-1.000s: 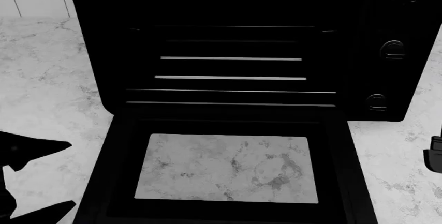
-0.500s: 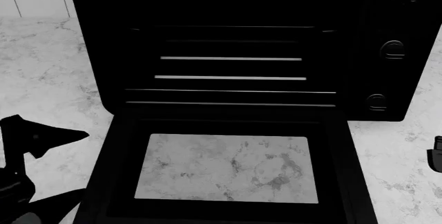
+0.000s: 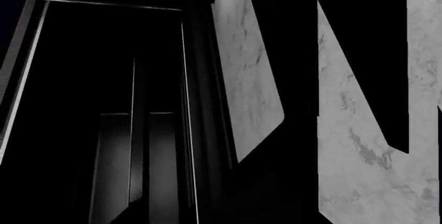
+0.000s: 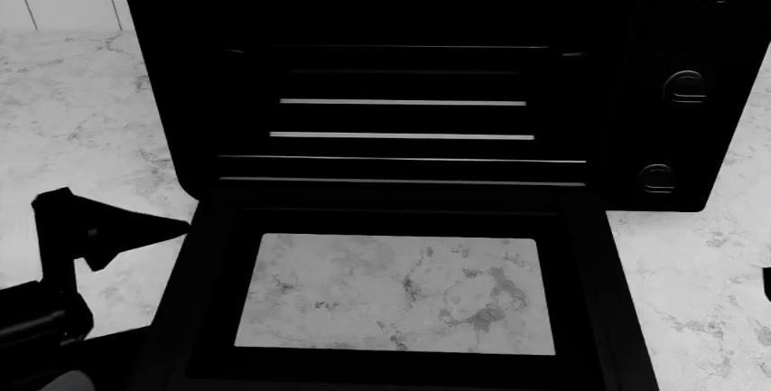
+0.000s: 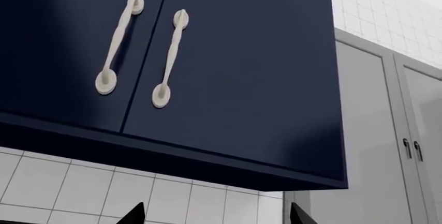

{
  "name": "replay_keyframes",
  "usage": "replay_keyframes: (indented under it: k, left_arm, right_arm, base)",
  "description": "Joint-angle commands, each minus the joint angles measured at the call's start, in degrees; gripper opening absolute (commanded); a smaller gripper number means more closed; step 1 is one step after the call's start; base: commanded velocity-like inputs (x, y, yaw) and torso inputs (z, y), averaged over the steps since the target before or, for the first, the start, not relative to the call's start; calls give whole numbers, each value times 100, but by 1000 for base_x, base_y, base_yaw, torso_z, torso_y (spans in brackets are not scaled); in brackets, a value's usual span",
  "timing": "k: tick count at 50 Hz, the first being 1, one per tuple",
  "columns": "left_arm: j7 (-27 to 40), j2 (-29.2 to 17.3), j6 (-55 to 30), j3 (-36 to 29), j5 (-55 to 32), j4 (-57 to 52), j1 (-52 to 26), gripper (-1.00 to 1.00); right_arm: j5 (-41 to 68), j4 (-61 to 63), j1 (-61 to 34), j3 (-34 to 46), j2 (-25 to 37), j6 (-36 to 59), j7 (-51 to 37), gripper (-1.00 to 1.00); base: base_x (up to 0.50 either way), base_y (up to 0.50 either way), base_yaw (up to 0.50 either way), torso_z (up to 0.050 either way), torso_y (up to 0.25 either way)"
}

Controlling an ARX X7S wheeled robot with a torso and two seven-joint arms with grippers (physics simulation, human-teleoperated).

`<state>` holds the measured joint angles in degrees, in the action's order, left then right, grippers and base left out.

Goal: Close the toaster oven door.

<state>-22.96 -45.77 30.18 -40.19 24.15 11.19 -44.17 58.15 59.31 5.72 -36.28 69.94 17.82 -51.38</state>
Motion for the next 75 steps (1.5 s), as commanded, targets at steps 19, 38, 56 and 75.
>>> replay_keyframes:
  k: [19,38,56,75]
  left_arm:
    - [589,54,-296,415,-727,-537,435,100]
    - [696,211,-409,565,-979,-719,328,100]
    - [909,323,-733,758,-1239,-954,452,100]
    - [815,334,-788,851,-1285,-1069,100,100]
  right_arm:
    - [34,-2,373,-275,151,-210,-130,100]
    - [80,19,599,-506,187,-276,-163,100]
    - [52,4,775,-542,299,-418,-254,100]
    - [66,9,995,-736,343,-502,-293,100]
  base:
    - [0,-1,-1,0,1]
    - [-1,-3,-4,0,1]
    - [0,-3,-5,0,2]
    - [2,-5,-8,1,1]
